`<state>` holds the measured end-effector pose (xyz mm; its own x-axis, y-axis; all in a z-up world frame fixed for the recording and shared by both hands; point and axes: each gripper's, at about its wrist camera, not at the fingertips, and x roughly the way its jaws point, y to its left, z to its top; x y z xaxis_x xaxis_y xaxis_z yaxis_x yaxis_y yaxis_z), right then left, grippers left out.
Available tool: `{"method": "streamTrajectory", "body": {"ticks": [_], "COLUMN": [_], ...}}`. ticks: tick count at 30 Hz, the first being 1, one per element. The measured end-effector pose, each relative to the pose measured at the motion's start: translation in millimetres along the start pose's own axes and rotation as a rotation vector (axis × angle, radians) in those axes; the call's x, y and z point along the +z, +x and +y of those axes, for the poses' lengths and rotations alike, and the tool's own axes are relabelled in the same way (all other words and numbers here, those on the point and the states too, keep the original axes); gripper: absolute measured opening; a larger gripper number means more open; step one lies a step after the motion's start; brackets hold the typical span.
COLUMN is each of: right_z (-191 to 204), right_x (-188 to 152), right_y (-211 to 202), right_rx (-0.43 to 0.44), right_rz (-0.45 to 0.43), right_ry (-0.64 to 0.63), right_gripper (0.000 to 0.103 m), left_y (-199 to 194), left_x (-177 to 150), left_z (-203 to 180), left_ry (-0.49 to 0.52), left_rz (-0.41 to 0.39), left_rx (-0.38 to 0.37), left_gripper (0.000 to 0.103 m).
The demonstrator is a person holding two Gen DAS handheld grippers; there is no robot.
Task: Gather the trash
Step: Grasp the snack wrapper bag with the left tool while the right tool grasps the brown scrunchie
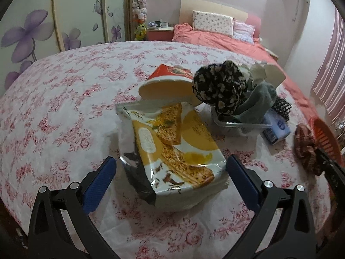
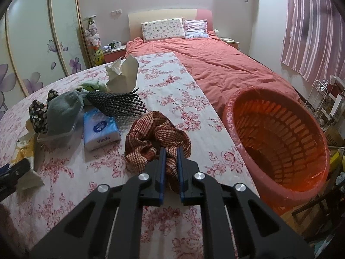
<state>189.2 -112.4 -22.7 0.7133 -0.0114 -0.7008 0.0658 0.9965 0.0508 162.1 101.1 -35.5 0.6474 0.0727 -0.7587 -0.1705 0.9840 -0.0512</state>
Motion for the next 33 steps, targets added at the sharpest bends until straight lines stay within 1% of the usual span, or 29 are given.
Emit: {"method": "streamTrajectory", "body": {"ticks": [3,7,9,11,13,15,17,20,24,28,30,31,32,33], "right_z": [-0.5,-0.4,-0.3,-0.5,-1.1,-0.9,0.0,-0.2,-1.1,-3.8,-4.2,-4.5,-4.9,-5.4], "right_x": [-0.9,-2.1,-3.1,-4.0,-4.8,-5.1,-5.6,-5.4,-5.8,-7.1,-7.9,-8.1,-8.2,-8.3], "right_y": [-1.1,-2.8,-5.4,-8.5,-11.4,-12.8,-13.3,-14.0,-16.0,-17.8,-20.1,-21.4,-22.4,-24.2], "right_rx": [0.004,0.006,0.008,0.01,0.012,0.015,0.014,0.015,0.011,0.008,0.006,0.006,0.005,0.005], "right_rz": [0.001,-0.001,-0.006,-0.011,-0.016,-0.019,-0.02,-0.019,-0.021,-0.021,-0.024,-0.026,-0.028,-0.033], "right_ry": [0.004,0.002,0.0,-0.001,0.002,0.003,0.002,0.004,0.005,0.012,0.011,0.011,0.011,0.012], "right_gripper": [0.011,0.011,0.011,0.011,0.011,0.011,0.011,0.011,0.011,0.011,0.011,0.011,0.011,0.011], "left_y": [6.8,6.9,8.2,6.8,4.0,1.7,-1.1,-4.2,-1.5,5.9,8.9,7.2,5.9,4.3], "left_x": [-1.5,-2.2,-3.6,-4.9,-7.1,-8.8,-9.3,-9.5,-10.1,-10.8,-11.4,-11.5,-11.5,-11.5], "left_z": [-3.6,-7.9,-4.9,-1.7,2.3,4.3,1.8,-5.8,-13.3,-7.7,0.7,4.0,7.4,9.9], "left_ry": [0.002,0.01,-0.001,-0.015,-0.021,-0.035,-0.039,-0.027,-0.017,-0.034,-0.056,-0.057,-0.059,-0.061], "left_rz": [0.025,0.01,0.01,0.01,0.011,0.016,0.024,0.018,0.034,0.04,0.037,0.024,0.02,0.016], "left_rx": [0.008,0.027,0.005,-0.032,-0.057,-0.04,-0.004,0.008,0.025,0.049,0.025,0.021,0.001,-0.016], "left_gripper": [0.101,0.101,0.099,0.09,0.088,0.09,0.097,0.101,0.101,0.1,0.093,0.087,0.08,0.078]}}
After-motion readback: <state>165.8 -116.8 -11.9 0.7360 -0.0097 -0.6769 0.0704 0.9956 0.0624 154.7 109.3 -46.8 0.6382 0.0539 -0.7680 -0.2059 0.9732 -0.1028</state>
